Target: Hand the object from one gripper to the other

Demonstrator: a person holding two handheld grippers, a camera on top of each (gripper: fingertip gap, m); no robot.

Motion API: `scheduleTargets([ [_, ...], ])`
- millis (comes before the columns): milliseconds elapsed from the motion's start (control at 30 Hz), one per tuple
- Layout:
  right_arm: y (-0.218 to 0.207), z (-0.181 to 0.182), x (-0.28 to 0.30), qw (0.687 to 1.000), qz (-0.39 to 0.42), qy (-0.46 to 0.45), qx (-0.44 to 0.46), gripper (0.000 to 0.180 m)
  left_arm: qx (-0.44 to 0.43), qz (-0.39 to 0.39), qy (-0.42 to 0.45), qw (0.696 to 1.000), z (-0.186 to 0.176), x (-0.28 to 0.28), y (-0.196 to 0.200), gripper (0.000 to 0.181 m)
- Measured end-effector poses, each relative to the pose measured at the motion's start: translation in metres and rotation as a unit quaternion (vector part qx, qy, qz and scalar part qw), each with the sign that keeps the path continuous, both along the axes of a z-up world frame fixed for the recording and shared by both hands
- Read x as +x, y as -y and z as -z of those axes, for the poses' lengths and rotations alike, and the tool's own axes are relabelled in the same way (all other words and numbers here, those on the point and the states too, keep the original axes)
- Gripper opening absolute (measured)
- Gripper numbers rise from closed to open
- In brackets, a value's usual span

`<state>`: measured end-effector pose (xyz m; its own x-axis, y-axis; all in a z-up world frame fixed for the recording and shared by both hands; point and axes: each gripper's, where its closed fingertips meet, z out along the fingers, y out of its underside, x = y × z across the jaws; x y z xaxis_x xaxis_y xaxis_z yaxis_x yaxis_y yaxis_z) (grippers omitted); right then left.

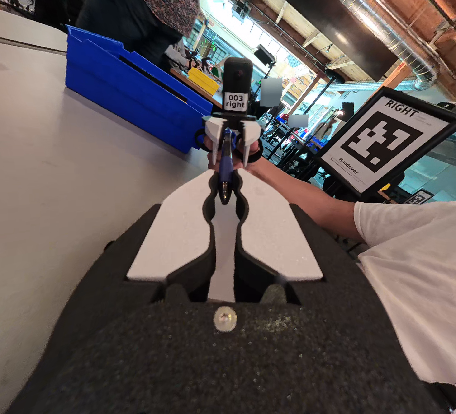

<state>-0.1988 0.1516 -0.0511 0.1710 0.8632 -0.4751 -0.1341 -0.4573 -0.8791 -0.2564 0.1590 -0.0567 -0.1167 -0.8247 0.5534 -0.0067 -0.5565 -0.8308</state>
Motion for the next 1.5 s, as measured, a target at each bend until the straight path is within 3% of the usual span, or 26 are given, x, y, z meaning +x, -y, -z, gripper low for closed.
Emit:
scheduleTargets([
  [300,-0.003,0.0,-0.002,0.999,0.022,0.021,0.02,0.016,-0.016,-0.005,0.012,1.0,0.0,0.004,-0.001,0.011],
  [367,-0.005,0.004,-0.003,0.999,0.03,0.032,0.021,0.016,0.021,-0.039,-0.003,0.999,0.001,0.003,-0.009,0.013],
  [433,-0.013,0.013,-0.001,0.997,0.051,0.057,0.016,0.016,0.105,-0.107,-0.03,0.988,0.002,0.0,-0.021,0.029],
  [500,-0.025,0.025,0.005,0.993,0.087,0.084,0.002,0.015,0.235,-0.175,-0.102,0.951,0.009,-0.004,-0.032,0.041],
  [533,-0.031,0.03,0.008,0.99,0.105,0.097,-0.005,0.016,0.311,-0.2,-0.152,0.916,0.016,-0.006,-0.036,0.045],
  [667,-0.039,0.04,0.007,0.98,0.144,0.14,-0.004,0.015,0.541,-0.279,-0.288,0.739,0.03,-0.008,-0.044,0.037],
  [733,-0.036,0.038,-0.001,0.981,0.142,0.134,-0.004,0.015,0.583,-0.261,-0.318,0.701,0.038,0.0,-0.038,0.031],
  [800,-0.032,0.035,-0.01,0.984,0.13,0.125,-0.008,0.016,0.6,-0.249,-0.332,0.684,0.042,0.009,-0.035,0.038],
  [933,-0.022,0.033,-0.026,0.989,0.1,0.108,-0.016,0.015,0.608,-0.229,-0.353,0.673,0.054,0.017,-0.032,0.042],
  [1033,-0.019,0.037,-0.034,0.988,0.093,0.122,-0.013,0.015,0.618,-0.226,-0.358,0.663,0.057,0.018,-0.031,0.028],
  [1133,-0.019,0.04,-0.037,0.987,0.096,0.127,-0.009,0.016,0.616,-0.224,-0.358,0.665,0.058,0.018,-0.03,0.011],
  [1300,-0.02,0.043,-0.037,0.987,0.102,0.127,-0.01,0.016,0.597,-0.22,-0.362,0.682,0.06,0.017,-0.032,0.01],
  [1400,-0.02,0.032,-0.035,0.991,0.099,0.092,0.016,0.031,0.56,-0.233,-0.346,0.716,0.054,0.016,-0.034,0.01],
  [1500,-0.021,0.015,-0.024,0.992,0.11,0.044,0.048,0.042,0.455,-0.239,-0.255,0.819,0.032,0.017,-0.03,0.01],
])
